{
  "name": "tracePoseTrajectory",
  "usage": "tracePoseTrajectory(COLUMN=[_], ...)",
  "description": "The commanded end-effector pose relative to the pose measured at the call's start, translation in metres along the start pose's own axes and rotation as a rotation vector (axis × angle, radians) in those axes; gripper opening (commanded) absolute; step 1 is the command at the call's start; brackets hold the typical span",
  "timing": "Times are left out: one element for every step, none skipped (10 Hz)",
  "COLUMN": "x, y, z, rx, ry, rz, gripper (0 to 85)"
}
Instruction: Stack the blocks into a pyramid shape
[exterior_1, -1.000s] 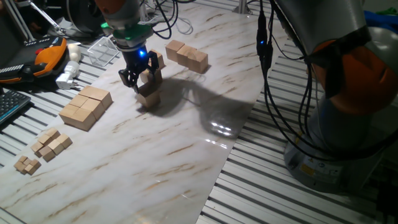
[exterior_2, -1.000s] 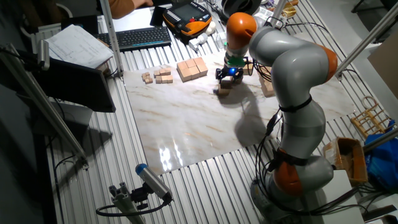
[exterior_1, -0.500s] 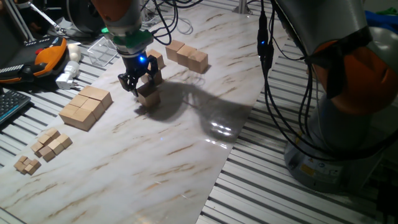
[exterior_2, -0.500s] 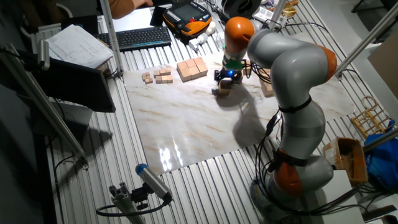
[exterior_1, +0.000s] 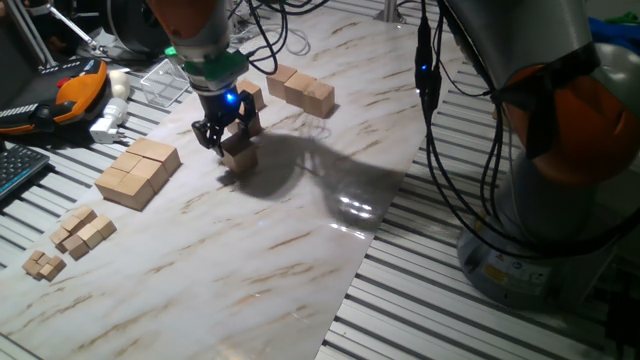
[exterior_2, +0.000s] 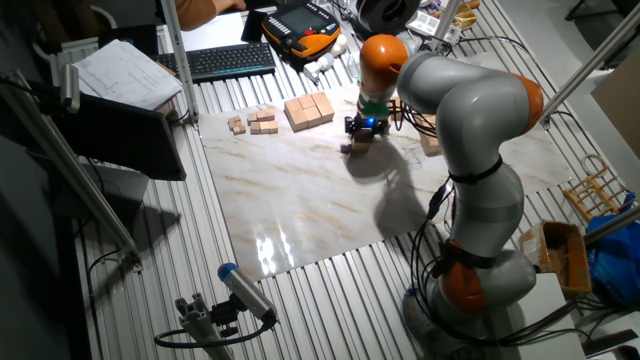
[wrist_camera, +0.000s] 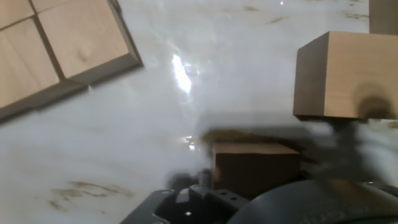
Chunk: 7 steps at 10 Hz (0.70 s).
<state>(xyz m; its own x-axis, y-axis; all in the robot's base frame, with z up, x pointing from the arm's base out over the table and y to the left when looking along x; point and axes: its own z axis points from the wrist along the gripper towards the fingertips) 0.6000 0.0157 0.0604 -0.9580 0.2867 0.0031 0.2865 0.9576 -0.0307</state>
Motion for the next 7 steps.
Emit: tracePoseTrajectory(x=[0.001, 0.001, 0.001, 0.0, -0.003, -0.01, -0.014], y=[0.0, -0.001, -0.002, -0.004, -0.007, -0.014, -0.025], z=[0.0, -0.001, -0.001, -0.003, -0.011, -0.023, -0.039], rx=[0.015, 0.016, 0.016, 0.005, 0.002, -0.015, -0.057], ry=[0.0, 0.002, 0.004, 0.005, 0.017, 0.033, 0.072], rz=[-0.012, -0.027, -0.048, -0.078, -0.104, -0.132, -0.15], gripper=[51.0, 34.0, 17.0, 0.0, 0.0, 0.0, 0.0])
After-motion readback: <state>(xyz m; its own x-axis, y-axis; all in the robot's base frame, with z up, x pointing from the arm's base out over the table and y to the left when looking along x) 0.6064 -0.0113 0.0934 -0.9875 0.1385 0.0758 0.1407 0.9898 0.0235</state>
